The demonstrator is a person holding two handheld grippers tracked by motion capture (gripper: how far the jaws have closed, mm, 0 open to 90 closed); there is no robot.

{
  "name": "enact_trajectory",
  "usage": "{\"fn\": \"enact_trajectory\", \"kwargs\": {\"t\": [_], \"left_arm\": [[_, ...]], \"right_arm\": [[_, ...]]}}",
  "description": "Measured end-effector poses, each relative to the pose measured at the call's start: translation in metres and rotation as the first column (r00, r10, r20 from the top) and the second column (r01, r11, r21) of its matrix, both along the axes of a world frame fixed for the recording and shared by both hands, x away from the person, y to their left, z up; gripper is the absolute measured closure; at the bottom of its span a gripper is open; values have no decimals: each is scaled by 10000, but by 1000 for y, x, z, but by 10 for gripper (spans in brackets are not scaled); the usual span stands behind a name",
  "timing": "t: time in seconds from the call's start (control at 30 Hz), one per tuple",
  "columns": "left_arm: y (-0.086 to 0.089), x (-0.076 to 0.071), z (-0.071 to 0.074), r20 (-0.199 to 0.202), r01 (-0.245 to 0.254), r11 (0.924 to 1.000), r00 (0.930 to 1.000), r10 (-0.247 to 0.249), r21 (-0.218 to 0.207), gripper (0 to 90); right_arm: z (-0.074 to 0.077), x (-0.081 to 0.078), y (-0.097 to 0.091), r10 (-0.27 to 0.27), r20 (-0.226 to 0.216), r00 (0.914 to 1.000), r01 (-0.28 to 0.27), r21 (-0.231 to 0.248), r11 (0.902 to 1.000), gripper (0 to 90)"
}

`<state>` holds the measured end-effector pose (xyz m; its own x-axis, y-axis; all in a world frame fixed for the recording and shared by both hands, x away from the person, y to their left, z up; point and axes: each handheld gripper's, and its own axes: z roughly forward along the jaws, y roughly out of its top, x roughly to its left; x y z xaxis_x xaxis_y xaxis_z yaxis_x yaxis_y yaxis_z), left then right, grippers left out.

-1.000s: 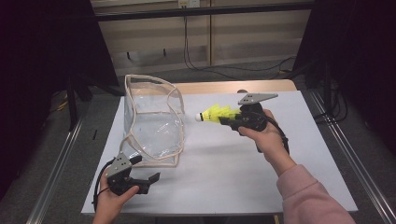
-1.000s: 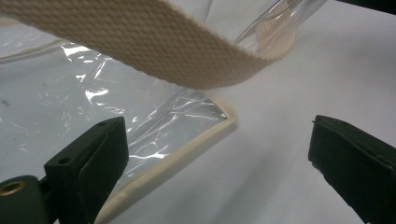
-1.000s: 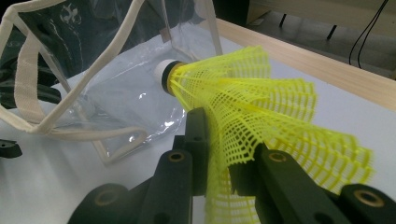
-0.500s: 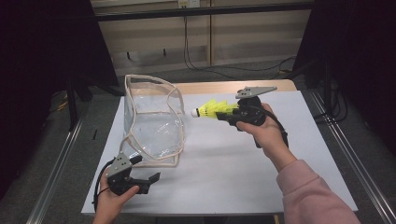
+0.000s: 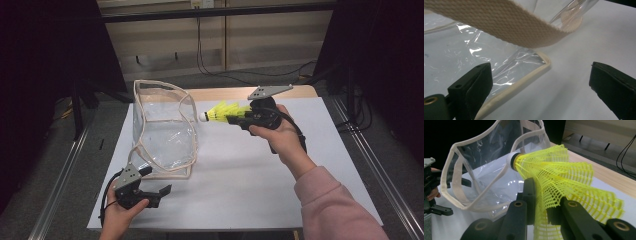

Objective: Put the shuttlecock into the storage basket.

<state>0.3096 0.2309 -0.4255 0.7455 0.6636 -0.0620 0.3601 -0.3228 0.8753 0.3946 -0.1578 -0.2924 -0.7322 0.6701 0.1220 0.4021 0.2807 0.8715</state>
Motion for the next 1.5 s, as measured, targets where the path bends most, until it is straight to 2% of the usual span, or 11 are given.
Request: {"fn": "enact_trajectory", "kwargs": {"t": [0.07,0.23,0.33,0.4,0.57,0.6,0.77,1.5], "left_arm": [[1,0,0,-8,-26,9999,10000,26,136,50],[1,0,1,20,-12,9999,10000,12,161,50],[0,0,0,-33,8,10000,10000,-8,-30,50],[1,0,1,-16,-20,9999,10000,21,120,50],[0,0,0,-7,-18,9999,10000,18,129,50],[0,0,0,-25,17,10000,10000,-17,15,50],[0,1,0,10,-19,9999,10000,19,121,50],[0,0,1,41,4,10000,10000,-4,81,50]], "right_arm": [[2,0,2,4,31,10000,-4,-8,10000,801],[8,0,7,86,112,9999,-85,-19,10000,801],[11,1,12,180,150,9997,-179,-47,9998,801],[12,1,15,221,146,9996,-221,-30,9998,801],[16,2,21,306,212,9993,-303,-128,9995,801],[17,2,22,305,207,9993,-303,-122,9995,801],[22,4,30,406,280,9988,-399,-234,9989,801],[29,9,63,889,302,9956,-874,-480,9950,801]]}}
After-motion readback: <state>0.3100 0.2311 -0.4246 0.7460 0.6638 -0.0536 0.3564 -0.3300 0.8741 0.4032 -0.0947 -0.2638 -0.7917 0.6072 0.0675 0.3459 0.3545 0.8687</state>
